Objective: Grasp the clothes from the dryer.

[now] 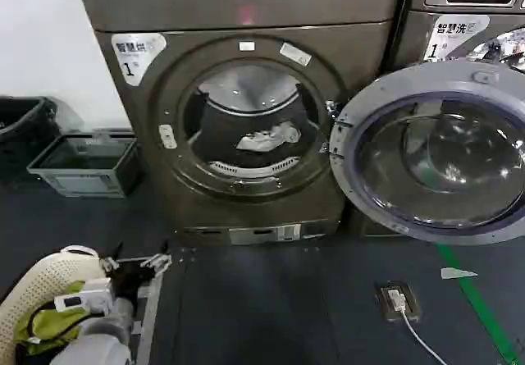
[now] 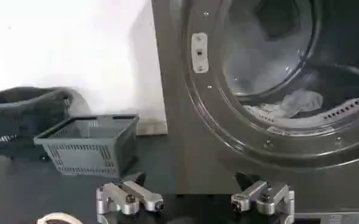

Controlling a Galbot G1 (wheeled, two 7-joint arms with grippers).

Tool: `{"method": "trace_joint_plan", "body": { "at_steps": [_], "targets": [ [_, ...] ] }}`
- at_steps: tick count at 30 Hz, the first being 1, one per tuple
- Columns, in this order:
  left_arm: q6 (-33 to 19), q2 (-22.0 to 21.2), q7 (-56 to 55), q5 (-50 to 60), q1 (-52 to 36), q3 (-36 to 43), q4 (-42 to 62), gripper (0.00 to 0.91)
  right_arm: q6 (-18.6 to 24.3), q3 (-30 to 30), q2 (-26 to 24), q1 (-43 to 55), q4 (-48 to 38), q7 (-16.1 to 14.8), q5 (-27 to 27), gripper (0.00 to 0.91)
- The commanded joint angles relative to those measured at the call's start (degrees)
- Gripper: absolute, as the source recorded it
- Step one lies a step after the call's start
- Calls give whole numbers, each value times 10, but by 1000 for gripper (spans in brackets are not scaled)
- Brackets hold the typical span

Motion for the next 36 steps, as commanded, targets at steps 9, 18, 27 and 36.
{"method": "trace_joint_plan", "body": {
  "at_steps": [9, 18, 27, 36],
  "targets": [
    [28, -1, 1, 2, 1, 3, -2, 907, 37, -10, 1, -1, -14, 35, 12, 907],
    [28, 1, 1, 2, 1, 4, -1, 907, 31, -11, 1, -3, -12, 40, 15, 907],
    [28, 4, 0, 2, 2, 3, -2, 907, 27, -9, 1, -4, -11, 44, 18, 907],
    [28, 5, 0, -2, 0, 0, -3, 907, 27, -7, 1, -5, -13, 45, 20, 907]
  ]
}}
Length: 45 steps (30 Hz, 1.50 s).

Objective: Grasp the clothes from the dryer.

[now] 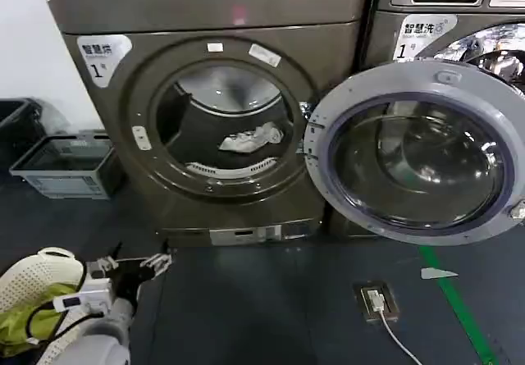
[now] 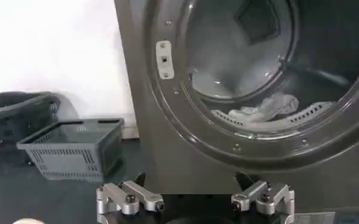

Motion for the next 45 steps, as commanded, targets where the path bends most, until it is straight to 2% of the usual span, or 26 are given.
{"method": "trace_joint_plan", "body": {
  "at_steps": [1, 24, 32, 39, 45],
  "targets": [
    [28, -1, 0, -3, -1, -2, 1, 907, 1, 1, 0, -1, 0, 3, 1, 907],
    [28, -1, -1, 1, -3, -1, 14, 907, 1, 8, 8, -7, 10, 5, 1, 907],
    [28, 0, -1, 2, -4, 6, 15, 907, 13, 8, 15, -11, 13, 20, 9, 907],
    [28, 0, -1, 2, -3, 7, 13, 907, 23, 16, 15, -14, 10, 49, 35, 907],
    [28, -1, 0, 2, -3, 8, 15, 907, 43, 21, 16, -17, 15, 47, 60, 907]
  ]
}}
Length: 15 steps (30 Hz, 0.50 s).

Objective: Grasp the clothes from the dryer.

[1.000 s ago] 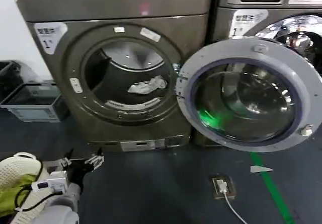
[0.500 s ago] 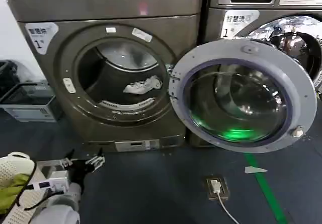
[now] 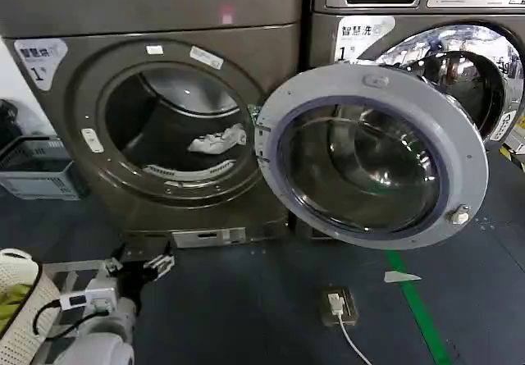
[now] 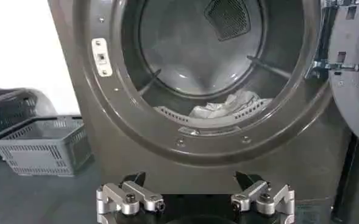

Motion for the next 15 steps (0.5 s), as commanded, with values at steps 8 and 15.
{"method": "trace_joint_plan", "body": {
  "at_steps": [8, 15],
  "targets": [
    [28, 1, 3, 2, 0, 1, 1, 907, 27, 0, 4, 0, 3, 4, 39, 907],
    [28, -1, 5, 1, 0, 1, 2, 907, 27, -1, 6, 0, 2, 2, 40, 907]
  ]
}}
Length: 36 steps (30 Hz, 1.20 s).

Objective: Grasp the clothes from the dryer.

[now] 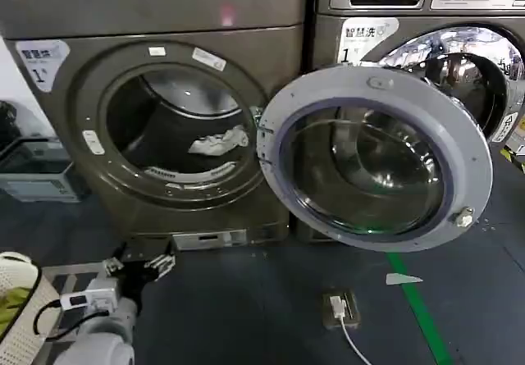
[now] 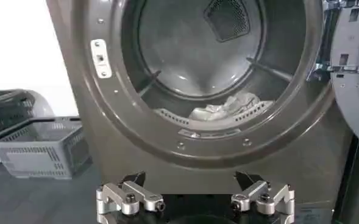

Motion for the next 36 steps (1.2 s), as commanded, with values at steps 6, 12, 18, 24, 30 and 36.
{"method": "trace_joint_plan", "body": {
  "at_steps": [6, 12, 18, 24, 30, 36],
  "targets": [
    [28, -1, 3, 1, 2, 2, -1, 907, 5, 1, 2, -2, 2, 0, 8, 907],
    [28, 0, 3, 0, 3, 2, 0, 907, 5, 0, 4, -1, 5, 1, 8, 907],
    [28, 2, 4, 0, 0, 4, 0, 907, 5, 0, 4, -3, 5, 0, 8, 907],
    [28, 4, 2, 0, 0, 9, 0, 907, 5, -2, 5, -3, 6, 0, 8, 907],
    [28, 5, 2, 0, 0, 10, 0, 907, 4, -2, 8, -4, 8, 0, 9, 907],
    [28, 4, 1, 0, 0, 13, 1, 907, 4, -1, 8, -7, 8, 0, 10, 907]
  ]
}}
